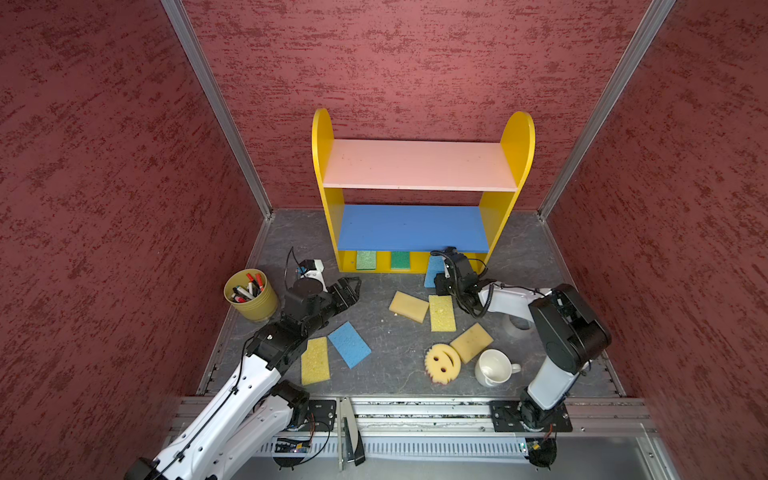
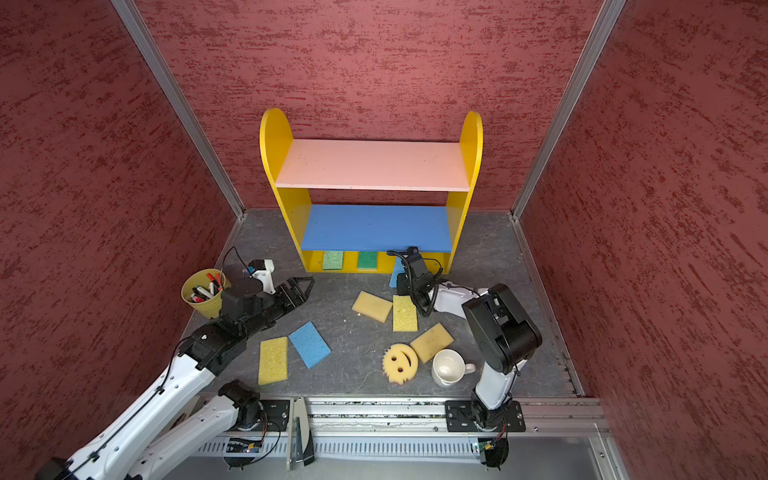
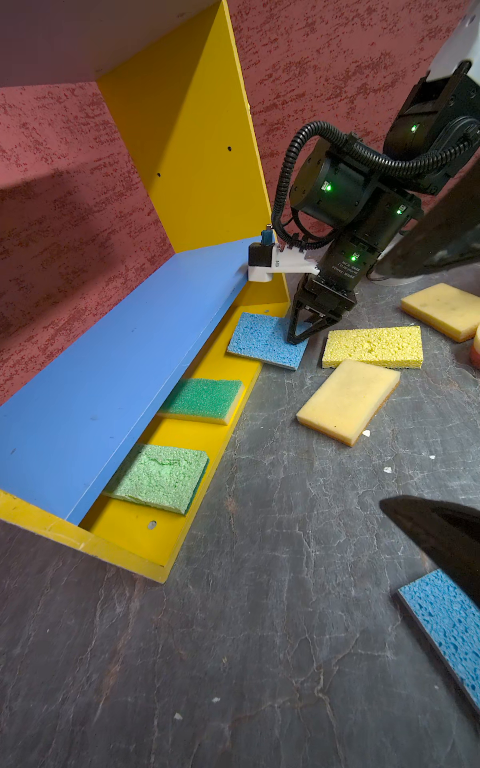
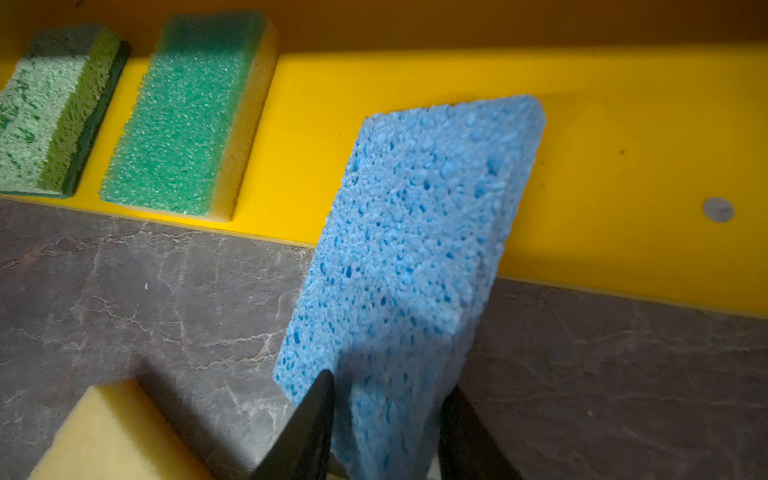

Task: Place and organize the cleaning sponges onto the shelf
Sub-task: 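Carry the blue sponge to the shelf opening and stand it upright with the right gripper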

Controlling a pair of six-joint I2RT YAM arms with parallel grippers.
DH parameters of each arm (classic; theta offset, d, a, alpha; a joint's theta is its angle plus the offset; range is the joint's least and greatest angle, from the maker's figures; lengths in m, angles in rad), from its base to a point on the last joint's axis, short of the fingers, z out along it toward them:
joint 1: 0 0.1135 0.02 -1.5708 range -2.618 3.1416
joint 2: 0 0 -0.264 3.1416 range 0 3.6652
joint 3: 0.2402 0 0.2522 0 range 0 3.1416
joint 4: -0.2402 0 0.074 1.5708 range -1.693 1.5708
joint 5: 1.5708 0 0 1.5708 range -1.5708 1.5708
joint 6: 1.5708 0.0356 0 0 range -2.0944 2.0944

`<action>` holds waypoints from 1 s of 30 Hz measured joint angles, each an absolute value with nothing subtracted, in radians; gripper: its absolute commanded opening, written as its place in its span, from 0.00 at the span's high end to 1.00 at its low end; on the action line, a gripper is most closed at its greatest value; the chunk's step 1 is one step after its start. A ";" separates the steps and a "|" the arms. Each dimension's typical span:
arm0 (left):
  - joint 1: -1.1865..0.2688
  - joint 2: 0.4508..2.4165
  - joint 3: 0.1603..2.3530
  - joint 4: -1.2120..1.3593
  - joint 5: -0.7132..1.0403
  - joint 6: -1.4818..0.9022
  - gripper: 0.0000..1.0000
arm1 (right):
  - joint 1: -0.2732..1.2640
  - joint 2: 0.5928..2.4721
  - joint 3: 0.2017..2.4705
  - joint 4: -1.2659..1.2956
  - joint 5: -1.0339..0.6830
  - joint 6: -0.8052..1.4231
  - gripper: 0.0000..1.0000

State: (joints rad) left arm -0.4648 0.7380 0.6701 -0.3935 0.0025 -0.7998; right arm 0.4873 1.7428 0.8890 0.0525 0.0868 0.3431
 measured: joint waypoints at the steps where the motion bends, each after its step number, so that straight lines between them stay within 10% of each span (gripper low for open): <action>1: -0.465 0.741 0.672 -0.392 0.003 -0.800 0.19 | 0.487 1.741 0.889 0.050 0.092 0.343 0.52; 10: -0.465 0.756 0.673 -0.381 0.019 -0.802 0.18 | 0.487 1.603 0.842 0.041 0.129 0.363 0.43; 17: -0.465 0.764 0.673 -0.371 0.021 -0.805 0.18 | 0.487 1.502 0.775 0.025 0.111 0.415 0.97; 30: -0.465 0.764 0.673 -0.358 0.020 -0.807 0.18 | 0.528 1.580 0.725 0.050 0.036 0.496 1.00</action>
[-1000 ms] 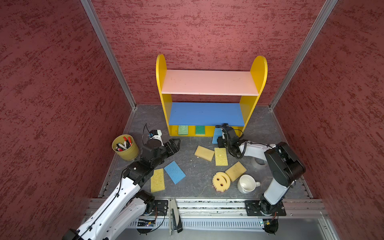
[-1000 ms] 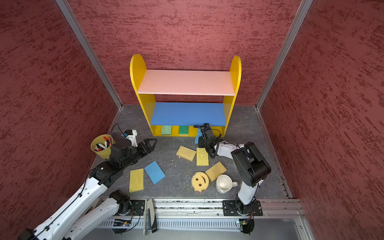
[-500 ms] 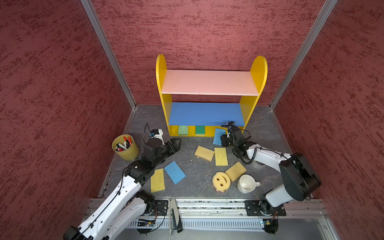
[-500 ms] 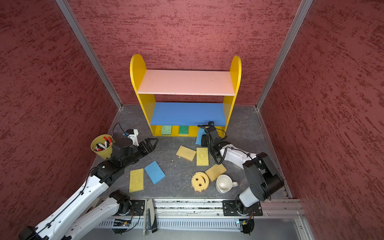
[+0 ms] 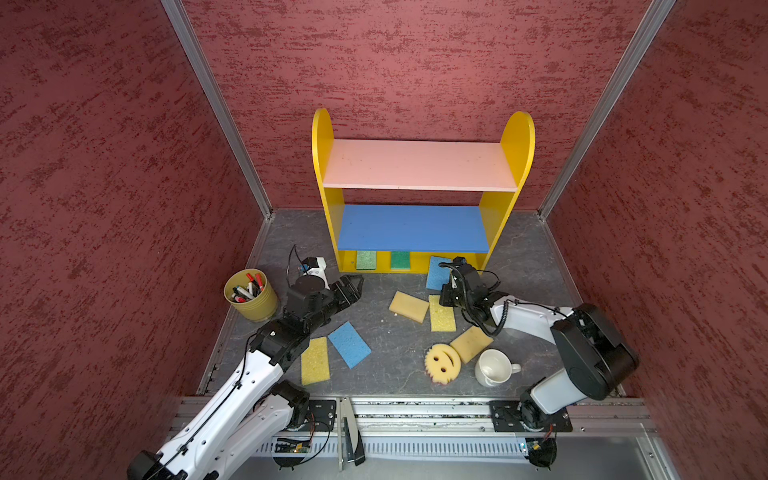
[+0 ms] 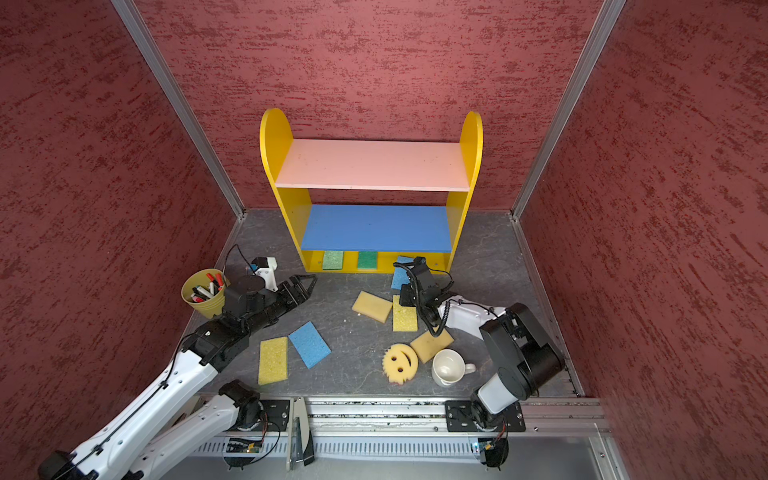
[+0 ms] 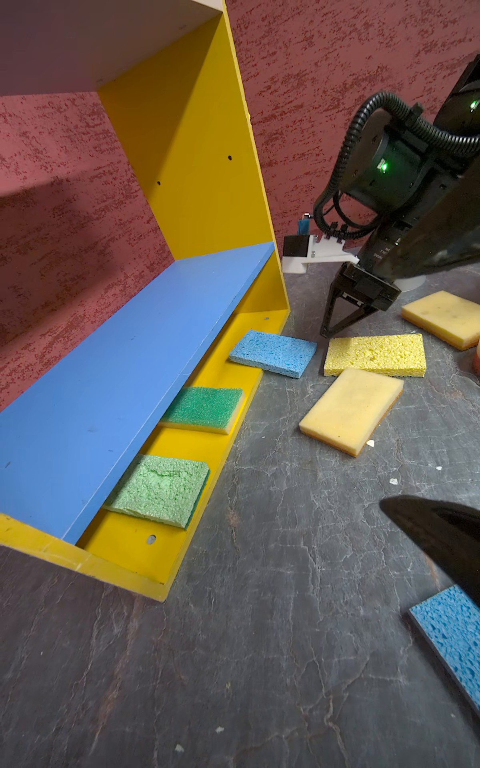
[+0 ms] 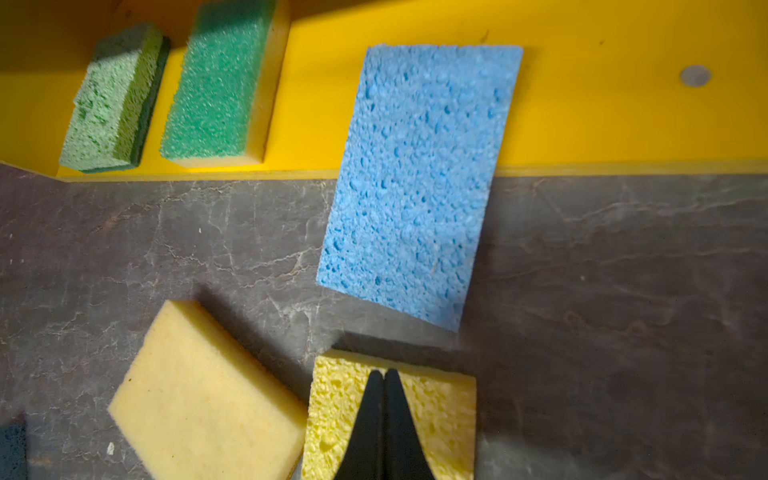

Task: Place and organize the cleaning sponges onto the shelf
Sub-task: 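Carry the blue sponge to the shelf opening and stand it upright with the right gripper, then open the right gripper and draw it back from the blue sponge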

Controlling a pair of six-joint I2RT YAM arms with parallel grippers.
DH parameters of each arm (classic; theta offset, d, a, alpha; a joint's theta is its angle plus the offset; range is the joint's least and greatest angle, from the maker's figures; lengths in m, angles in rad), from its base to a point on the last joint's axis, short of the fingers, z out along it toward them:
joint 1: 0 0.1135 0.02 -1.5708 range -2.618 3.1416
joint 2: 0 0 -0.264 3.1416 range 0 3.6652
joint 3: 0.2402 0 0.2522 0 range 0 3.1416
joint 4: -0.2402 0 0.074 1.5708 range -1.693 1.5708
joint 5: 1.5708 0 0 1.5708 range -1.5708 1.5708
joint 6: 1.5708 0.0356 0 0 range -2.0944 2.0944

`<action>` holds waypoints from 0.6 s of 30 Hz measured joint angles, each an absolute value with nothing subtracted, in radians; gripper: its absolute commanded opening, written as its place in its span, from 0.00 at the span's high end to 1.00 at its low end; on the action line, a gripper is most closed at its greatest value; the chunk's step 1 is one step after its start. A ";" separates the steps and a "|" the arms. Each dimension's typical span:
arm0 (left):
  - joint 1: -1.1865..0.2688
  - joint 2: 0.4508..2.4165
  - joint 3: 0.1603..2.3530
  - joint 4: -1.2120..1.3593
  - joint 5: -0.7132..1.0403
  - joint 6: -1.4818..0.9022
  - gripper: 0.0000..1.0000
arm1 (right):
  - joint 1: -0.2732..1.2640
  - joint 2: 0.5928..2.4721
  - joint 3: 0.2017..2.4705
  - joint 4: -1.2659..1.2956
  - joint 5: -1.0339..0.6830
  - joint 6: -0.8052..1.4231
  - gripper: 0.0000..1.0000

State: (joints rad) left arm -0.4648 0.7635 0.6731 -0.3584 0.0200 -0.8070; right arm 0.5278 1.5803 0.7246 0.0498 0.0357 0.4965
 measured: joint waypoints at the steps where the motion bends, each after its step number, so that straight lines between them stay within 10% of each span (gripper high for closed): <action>1: -0.465 0.763 0.673 -0.359 0.020 -0.807 0.18 | 0.529 1.592 0.723 0.053 0.032 0.500 1.00; 18: -0.454 0.763 0.673 -0.360 0.018 -0.807 0.17 | 0.529 1.737 0.727 0.234 0.084 0.521 1.00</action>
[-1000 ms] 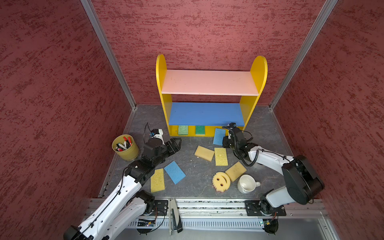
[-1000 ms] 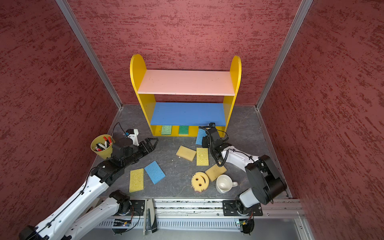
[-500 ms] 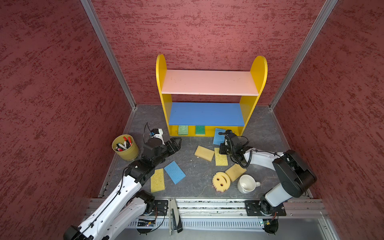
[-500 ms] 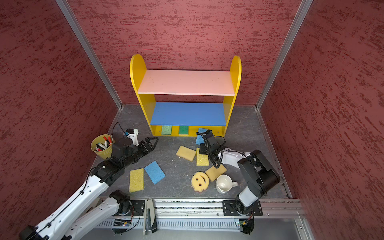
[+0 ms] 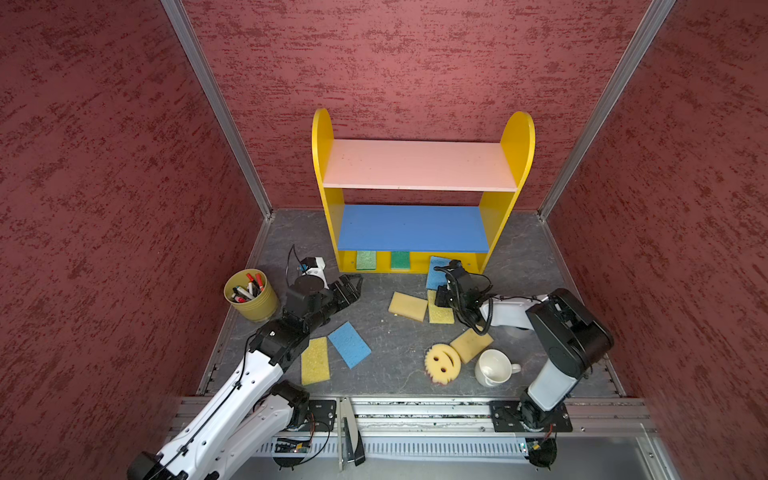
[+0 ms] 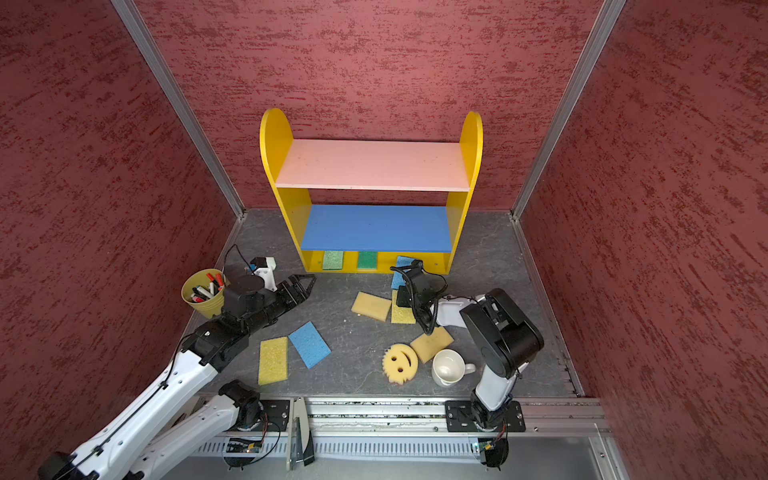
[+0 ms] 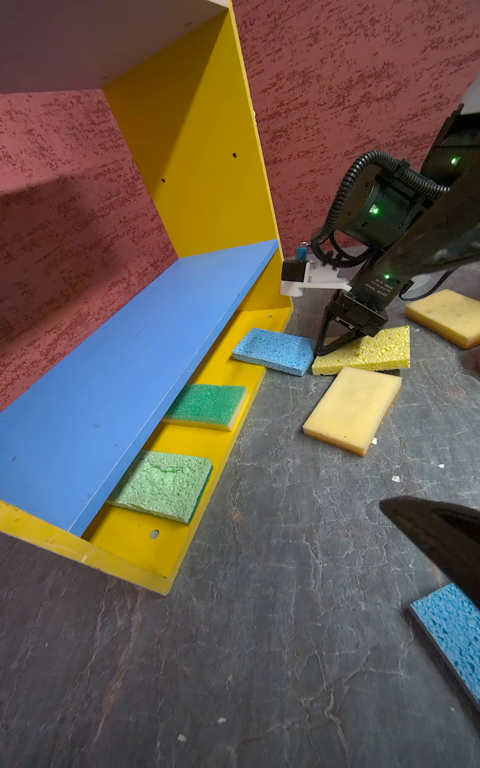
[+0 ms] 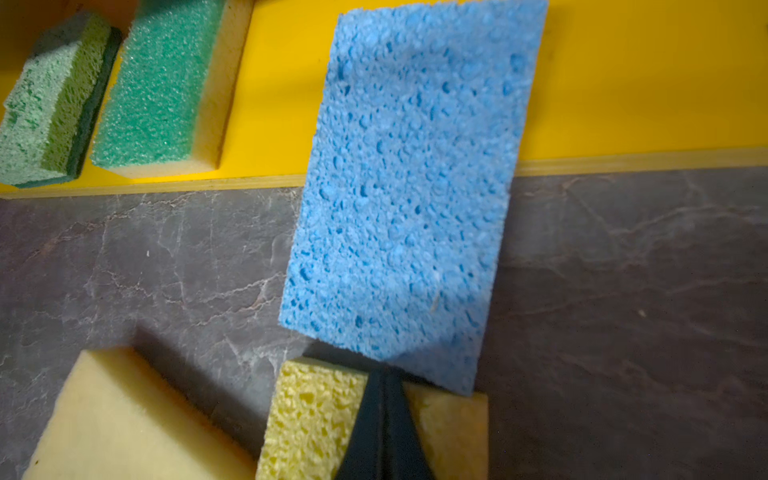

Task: Place and organize the cleaning sponges onto the shelf
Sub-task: 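Open the right gripper and draw it back from the blue sponge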

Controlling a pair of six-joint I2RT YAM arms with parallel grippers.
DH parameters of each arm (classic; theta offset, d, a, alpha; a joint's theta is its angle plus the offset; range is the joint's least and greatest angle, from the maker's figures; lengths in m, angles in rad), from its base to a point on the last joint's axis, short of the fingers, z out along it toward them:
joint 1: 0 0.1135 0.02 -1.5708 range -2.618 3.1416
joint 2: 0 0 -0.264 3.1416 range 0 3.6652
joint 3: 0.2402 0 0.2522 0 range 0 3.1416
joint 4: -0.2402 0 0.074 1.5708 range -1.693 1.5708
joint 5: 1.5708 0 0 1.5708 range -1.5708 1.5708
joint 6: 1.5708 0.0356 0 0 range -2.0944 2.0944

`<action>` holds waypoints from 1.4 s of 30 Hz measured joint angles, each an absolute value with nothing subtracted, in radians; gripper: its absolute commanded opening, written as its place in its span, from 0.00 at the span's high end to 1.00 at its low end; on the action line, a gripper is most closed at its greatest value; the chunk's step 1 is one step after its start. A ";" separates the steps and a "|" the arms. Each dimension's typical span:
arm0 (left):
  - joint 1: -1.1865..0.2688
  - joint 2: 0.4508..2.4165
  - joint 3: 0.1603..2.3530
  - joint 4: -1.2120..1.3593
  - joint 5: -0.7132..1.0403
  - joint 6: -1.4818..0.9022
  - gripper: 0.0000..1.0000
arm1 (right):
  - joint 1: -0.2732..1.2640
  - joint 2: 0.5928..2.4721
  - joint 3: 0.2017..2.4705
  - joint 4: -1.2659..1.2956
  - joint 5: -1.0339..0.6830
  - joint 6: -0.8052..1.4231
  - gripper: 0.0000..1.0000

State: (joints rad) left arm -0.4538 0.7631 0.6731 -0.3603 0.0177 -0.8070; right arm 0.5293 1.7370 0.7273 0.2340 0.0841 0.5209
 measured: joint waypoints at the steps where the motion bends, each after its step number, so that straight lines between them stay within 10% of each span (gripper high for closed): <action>1: -0.453 0.763 0.673 -0.360 0.018 -0.807 0.17 | 0.529 1.747 0.733 0.244 0.088 0.522 1.00; 42: -0.431 0.775 0.673 -0.367 0.043 -0.807 0.18 | 0.527 1.724 0.770 0.201 0.033 0.557 1.00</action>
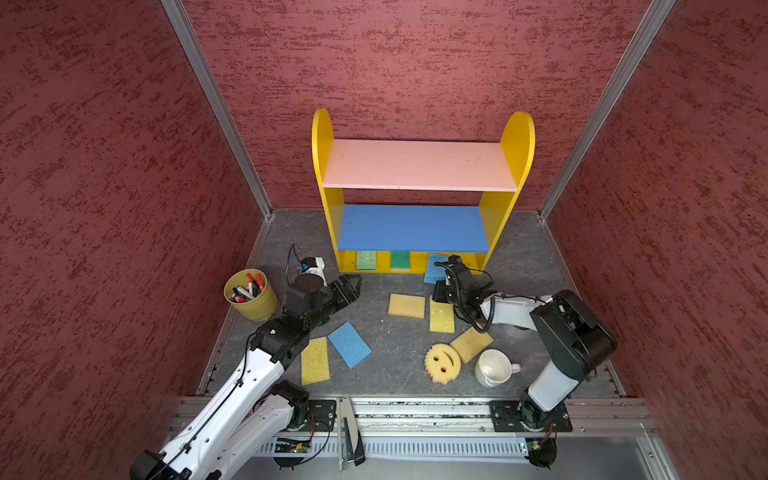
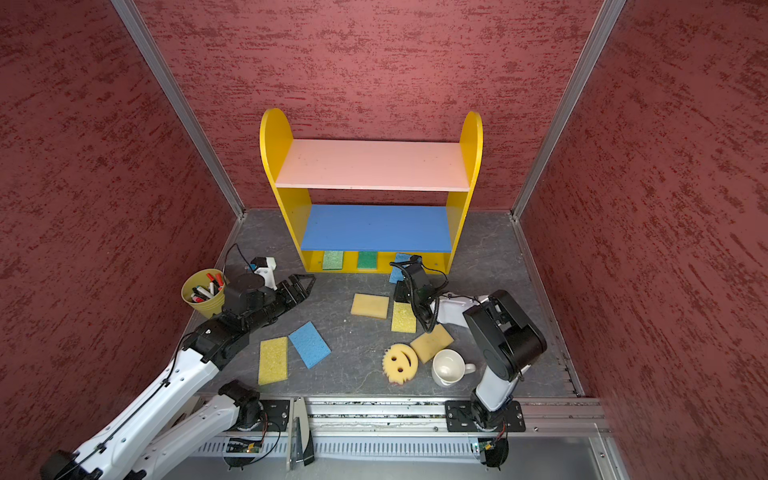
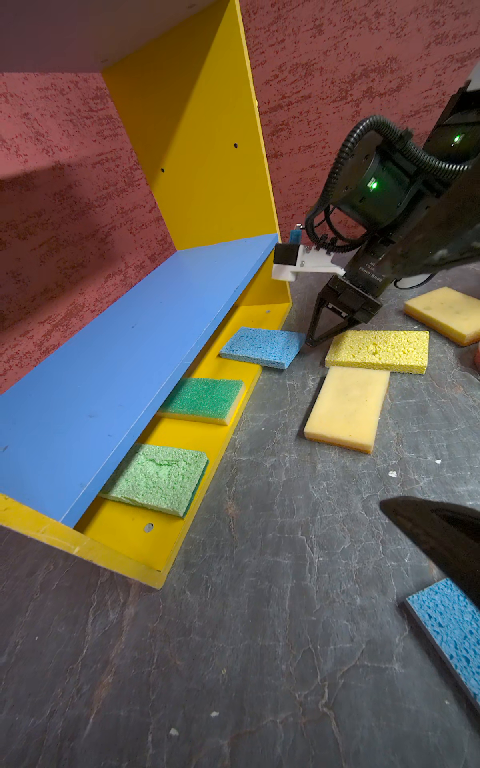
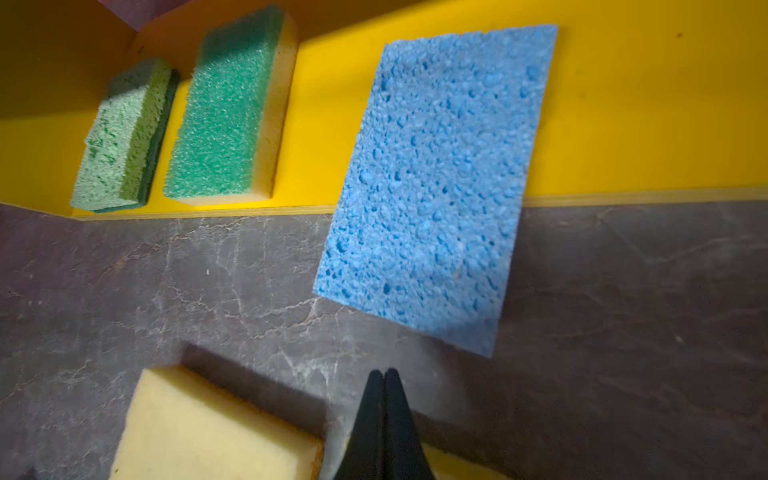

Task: Place and organize the cleaning sponges onto the shelf

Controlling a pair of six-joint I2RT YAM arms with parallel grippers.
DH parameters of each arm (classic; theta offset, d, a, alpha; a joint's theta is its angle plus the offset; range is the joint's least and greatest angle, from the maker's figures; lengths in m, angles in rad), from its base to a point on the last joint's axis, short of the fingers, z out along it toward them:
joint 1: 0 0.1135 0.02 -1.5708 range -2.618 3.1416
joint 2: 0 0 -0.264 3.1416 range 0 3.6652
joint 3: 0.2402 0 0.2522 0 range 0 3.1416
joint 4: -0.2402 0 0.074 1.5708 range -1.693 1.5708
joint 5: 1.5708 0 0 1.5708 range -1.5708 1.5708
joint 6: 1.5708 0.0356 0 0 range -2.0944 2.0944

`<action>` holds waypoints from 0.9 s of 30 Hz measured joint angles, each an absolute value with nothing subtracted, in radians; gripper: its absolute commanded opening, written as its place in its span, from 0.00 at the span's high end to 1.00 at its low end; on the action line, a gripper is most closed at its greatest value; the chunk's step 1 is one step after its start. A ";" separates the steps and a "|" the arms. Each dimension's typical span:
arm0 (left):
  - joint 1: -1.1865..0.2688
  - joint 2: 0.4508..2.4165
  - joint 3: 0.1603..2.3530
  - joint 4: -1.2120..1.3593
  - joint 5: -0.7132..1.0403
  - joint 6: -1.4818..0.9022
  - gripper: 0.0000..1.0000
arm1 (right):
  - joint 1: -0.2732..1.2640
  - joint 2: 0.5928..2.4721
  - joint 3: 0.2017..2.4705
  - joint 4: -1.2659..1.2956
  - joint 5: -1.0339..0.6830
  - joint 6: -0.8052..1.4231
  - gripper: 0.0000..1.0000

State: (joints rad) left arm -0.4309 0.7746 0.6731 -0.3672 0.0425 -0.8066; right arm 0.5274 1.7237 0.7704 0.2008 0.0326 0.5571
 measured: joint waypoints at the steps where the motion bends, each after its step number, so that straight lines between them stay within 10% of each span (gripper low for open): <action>1: -0.430 0.774 0.673 -0.368 0.043 -0.807 0.17 | 0.526 1.739 0.773 0.206 0.031 0.558 1.00; 27: -0.392 0.799 0.673 -0.367 0.050 -0.806 0.17 | 0.454 1.869 0.699 0.638 0.054 0.661 1.00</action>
